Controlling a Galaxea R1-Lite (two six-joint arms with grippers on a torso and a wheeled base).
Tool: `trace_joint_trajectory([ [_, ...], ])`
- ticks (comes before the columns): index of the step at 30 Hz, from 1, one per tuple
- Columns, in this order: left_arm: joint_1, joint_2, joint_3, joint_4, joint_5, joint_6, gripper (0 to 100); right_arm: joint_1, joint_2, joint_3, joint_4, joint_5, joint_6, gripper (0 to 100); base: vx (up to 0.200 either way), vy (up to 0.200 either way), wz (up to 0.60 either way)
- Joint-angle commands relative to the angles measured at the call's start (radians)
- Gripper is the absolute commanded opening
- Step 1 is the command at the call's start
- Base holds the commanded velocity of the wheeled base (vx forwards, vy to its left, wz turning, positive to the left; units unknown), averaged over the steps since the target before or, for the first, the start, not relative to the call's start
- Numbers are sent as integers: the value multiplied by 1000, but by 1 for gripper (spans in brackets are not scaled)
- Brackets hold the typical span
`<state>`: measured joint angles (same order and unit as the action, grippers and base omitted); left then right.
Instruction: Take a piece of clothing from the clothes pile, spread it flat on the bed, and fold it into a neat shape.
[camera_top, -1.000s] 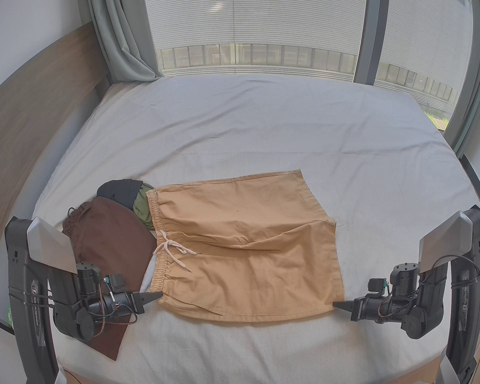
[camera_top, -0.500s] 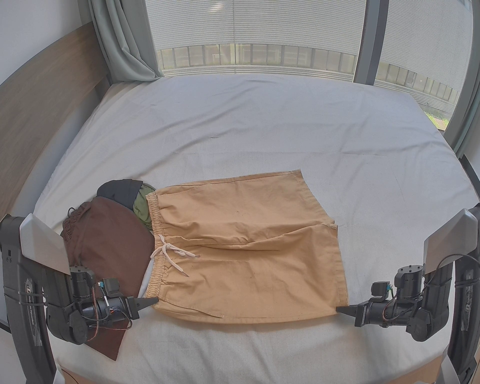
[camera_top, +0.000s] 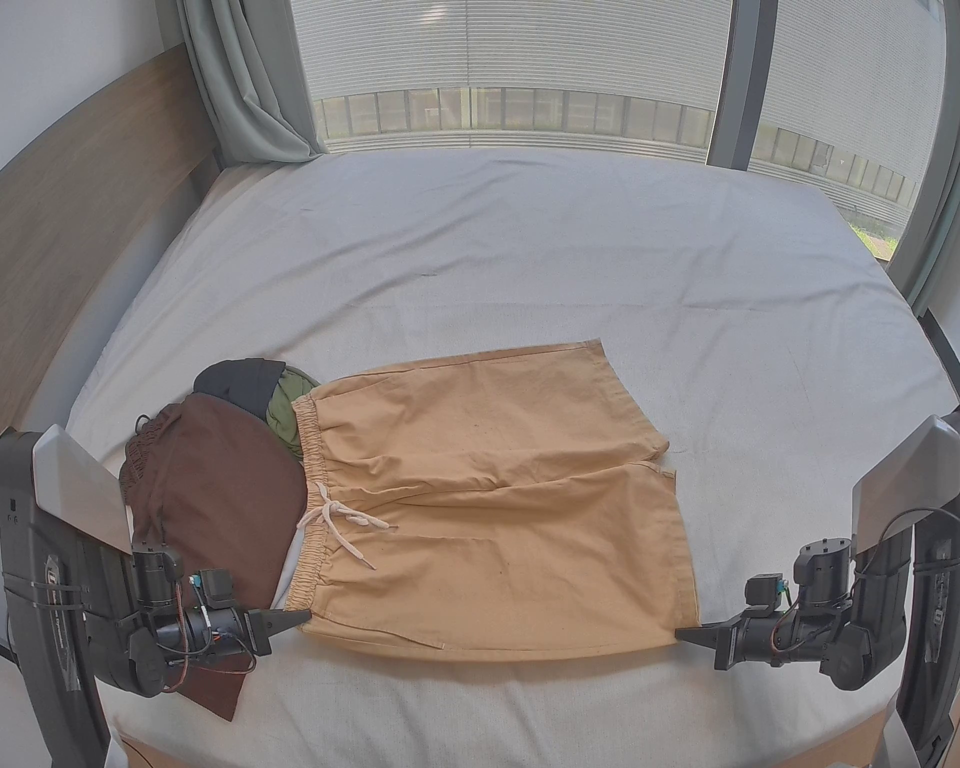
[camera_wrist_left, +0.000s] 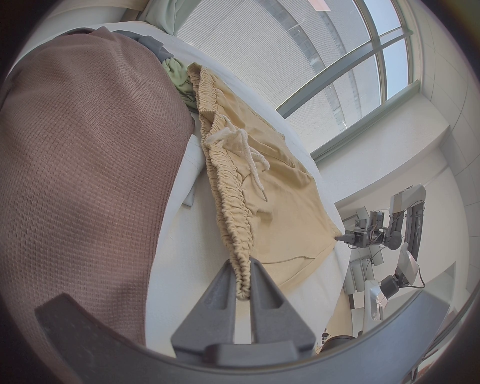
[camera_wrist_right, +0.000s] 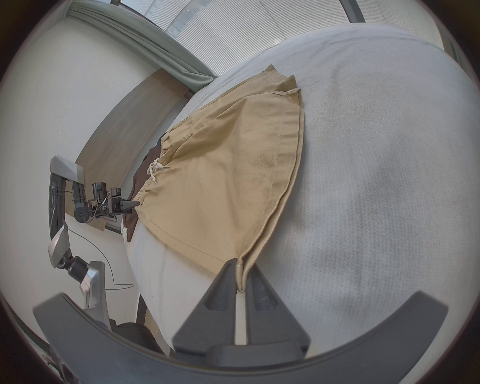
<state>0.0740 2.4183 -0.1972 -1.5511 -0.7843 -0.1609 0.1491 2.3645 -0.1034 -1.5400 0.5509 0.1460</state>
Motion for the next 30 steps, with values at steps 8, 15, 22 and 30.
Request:
trace_joint_trajectory([
  [8,10,1,16,0,0,23,0,-8,-2,41,0,0,-45,0,0,0,0],
  [15,12,1,24,0,-1,35,0,-8,-4,44,0,0,-46,0,0,0,0],
  [22,27,-4,56,-1,-27,76,0,-6,-16,74,0,0,-89,0,0,0,0],
  [30,53,-1,102,0,-49,162,0,-3,-25,102,0,1,-138,0,0,0,0],
])
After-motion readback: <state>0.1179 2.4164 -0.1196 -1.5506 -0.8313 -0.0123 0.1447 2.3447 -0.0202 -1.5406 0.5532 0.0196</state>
